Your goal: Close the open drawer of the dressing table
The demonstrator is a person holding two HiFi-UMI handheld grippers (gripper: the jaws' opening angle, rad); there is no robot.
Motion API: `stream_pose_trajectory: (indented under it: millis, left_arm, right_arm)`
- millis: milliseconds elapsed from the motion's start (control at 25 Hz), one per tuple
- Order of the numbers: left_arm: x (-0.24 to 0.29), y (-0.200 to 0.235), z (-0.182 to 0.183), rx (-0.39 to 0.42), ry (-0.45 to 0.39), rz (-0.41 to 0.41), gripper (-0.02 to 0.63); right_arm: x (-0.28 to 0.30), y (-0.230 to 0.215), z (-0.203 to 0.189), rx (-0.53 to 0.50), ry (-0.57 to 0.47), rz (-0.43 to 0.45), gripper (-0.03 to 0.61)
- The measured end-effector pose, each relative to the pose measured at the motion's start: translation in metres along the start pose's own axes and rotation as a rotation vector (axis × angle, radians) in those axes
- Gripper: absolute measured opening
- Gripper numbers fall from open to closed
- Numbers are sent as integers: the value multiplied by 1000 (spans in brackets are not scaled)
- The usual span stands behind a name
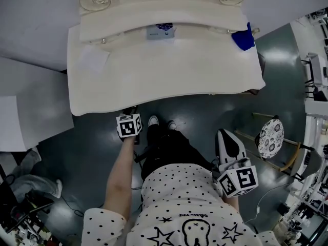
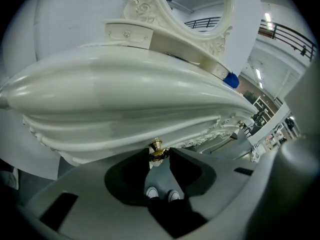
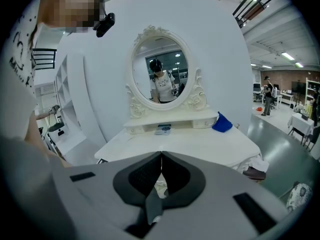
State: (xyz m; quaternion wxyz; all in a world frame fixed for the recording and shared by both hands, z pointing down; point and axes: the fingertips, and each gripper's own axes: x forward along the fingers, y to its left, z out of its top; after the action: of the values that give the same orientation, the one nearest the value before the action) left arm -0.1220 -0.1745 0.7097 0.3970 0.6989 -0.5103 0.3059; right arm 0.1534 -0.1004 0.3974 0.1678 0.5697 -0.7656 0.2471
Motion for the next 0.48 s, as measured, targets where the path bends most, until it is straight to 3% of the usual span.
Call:
stream_pose_trajectory:
  millis: [480]
  left_arm:
    - [1,2,5,18,8,5,137]
  right_arm:
    - [0,0,8,-5,-25,-5,9]
